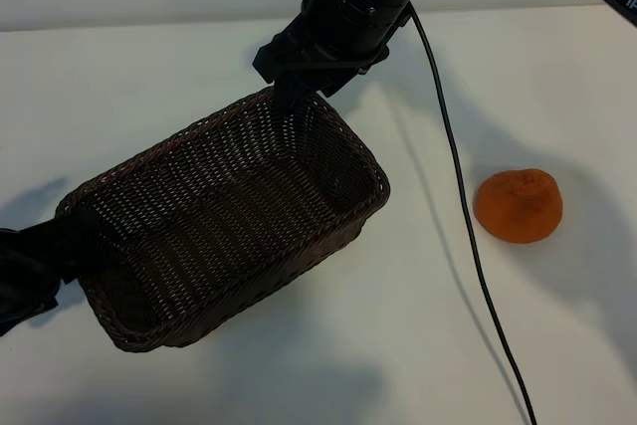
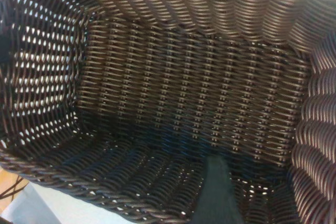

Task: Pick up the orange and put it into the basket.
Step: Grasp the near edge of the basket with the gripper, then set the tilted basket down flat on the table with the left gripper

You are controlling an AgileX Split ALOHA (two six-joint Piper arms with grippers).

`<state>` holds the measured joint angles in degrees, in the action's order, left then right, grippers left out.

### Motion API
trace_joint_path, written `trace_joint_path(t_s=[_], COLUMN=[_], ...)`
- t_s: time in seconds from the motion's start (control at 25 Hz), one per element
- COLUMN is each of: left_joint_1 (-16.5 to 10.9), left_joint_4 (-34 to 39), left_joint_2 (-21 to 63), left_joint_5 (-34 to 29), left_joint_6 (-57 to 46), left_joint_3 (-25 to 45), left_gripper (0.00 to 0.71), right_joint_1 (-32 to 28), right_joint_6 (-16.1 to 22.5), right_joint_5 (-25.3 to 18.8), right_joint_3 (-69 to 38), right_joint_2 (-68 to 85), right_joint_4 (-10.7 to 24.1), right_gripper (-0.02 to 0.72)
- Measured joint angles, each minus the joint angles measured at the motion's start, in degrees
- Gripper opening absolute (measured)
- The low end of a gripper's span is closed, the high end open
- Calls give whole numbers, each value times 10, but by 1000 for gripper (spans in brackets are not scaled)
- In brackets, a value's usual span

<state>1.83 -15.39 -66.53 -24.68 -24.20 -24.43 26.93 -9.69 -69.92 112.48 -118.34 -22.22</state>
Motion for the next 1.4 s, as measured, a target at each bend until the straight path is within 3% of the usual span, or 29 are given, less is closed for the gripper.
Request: trace_joint_path(t_s=[0.48, 0.56, 0.68, 0.8, 0.84, 1.2, 1.4], left_joint_1=[0, 0, 1, 1, 1, 1, 1], left_joint_4=[-9, -14, -18, -20, -21, -36, -99], left_joint_2=[-100, -104, -105, -105, -105, -105, -97], left_joint_5=[73, 77, 84, 91, 93, 96, 81], left_joint_6=[0, 1, 2, 8, 13, 39, 135], left_joint_3=[0, 0, 0, 0, 0, 0, -6], left_gripper=[586, 560, 414, 167, 151, 151, 151], right_joint_1=[0, 0, 0, 0, 0, 0, 0], right_joint_6=[-1, -1, -1, -1, -1, -1, -1], right_joint_5=[0, 0, 0, 0, 0, 0, 0], right_joint_3=[0, 0, 0, 0, 0, 0, 0], right_joint_2=[0, 0, 0, 0, 0, 0, 0], right_joint_4=[-2, -5, -11, -12, -13, -15, -15], right_gripper=[520, 520, 520, 520, 520, 520, 520])
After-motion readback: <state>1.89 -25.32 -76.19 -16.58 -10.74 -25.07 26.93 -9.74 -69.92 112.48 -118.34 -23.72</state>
